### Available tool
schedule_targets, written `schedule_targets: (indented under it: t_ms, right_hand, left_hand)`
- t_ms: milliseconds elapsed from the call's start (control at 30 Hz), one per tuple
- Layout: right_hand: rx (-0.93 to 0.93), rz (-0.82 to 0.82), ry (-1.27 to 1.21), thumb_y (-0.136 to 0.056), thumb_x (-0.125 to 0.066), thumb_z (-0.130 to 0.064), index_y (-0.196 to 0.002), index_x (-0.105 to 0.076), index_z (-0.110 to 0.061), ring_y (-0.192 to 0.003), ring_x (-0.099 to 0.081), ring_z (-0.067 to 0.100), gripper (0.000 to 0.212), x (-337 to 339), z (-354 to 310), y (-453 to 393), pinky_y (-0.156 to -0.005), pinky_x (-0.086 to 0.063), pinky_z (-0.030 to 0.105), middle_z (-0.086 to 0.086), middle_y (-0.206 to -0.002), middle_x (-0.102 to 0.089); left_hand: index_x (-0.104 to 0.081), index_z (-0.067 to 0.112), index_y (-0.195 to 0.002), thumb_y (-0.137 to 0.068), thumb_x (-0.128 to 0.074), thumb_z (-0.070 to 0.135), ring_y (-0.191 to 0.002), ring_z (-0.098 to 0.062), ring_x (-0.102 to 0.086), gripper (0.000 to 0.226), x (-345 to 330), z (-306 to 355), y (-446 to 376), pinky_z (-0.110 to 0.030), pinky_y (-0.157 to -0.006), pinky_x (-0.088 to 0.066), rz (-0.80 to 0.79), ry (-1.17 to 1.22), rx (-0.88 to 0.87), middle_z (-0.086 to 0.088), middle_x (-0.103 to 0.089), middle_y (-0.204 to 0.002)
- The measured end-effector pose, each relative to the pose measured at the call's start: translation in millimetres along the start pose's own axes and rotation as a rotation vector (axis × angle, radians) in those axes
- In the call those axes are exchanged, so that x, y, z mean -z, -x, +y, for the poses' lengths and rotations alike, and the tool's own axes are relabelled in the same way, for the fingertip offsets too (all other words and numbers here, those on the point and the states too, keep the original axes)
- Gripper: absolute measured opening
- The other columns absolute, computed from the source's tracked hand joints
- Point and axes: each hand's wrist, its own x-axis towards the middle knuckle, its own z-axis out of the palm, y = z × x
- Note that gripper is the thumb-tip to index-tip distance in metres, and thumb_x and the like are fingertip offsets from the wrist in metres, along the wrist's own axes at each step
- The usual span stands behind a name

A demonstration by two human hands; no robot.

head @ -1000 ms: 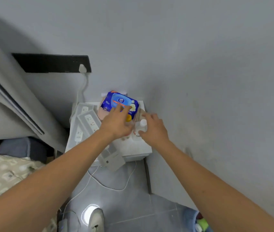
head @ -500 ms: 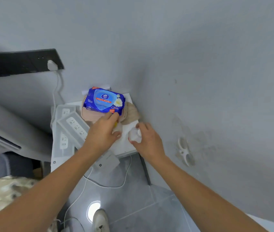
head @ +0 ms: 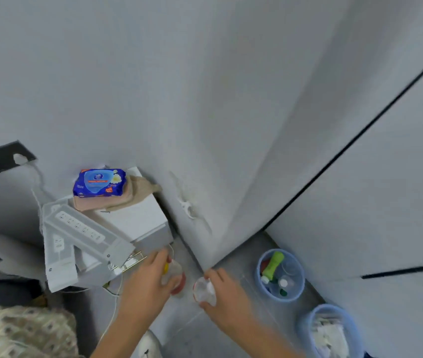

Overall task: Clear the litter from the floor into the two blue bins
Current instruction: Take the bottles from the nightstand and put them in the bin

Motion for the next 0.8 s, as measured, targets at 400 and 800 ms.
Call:
schedule_targets:
  t_ms: [400,800]
  right_hand:
    - [-0.356,0.301,-0.171,-0.08,-0.074,-0.044,-0.125,-0.051,-0.031,-0.102,-0.061,0.02,0.052,83,272,151,-0.074,-0.041,0.028,-0.009,-0.126,-0.051]
    - [-0.666,0.502,-0.277,-0.081,-0.078,-0.031,-0.12,-0.055,-0.023,-0.088,-0.051,0.017,0.046,-27,491,74,-0.072,-0.035,0.029,-0.003,-0.111,-0.051]
  left_hand:
    - [-0.043,0.031,-0.103,-0.091,-0.07,0.021,-0.084,-0.017,-0.056,0.032,-214,209,13,-0.037,-0.071,-0.053,-0.224,0.05,-0.222,0.01,-0.05,-0.103]
    - [-0.045,0.022,-0.109,-0.096,-0.064,0.016,-0.087,-0.019,-0.052,0.024,-456,146,-121,-0.033,-0.068,-0.043,-0.245,0.032,-0.431,0.002,-0.048,-0.111]
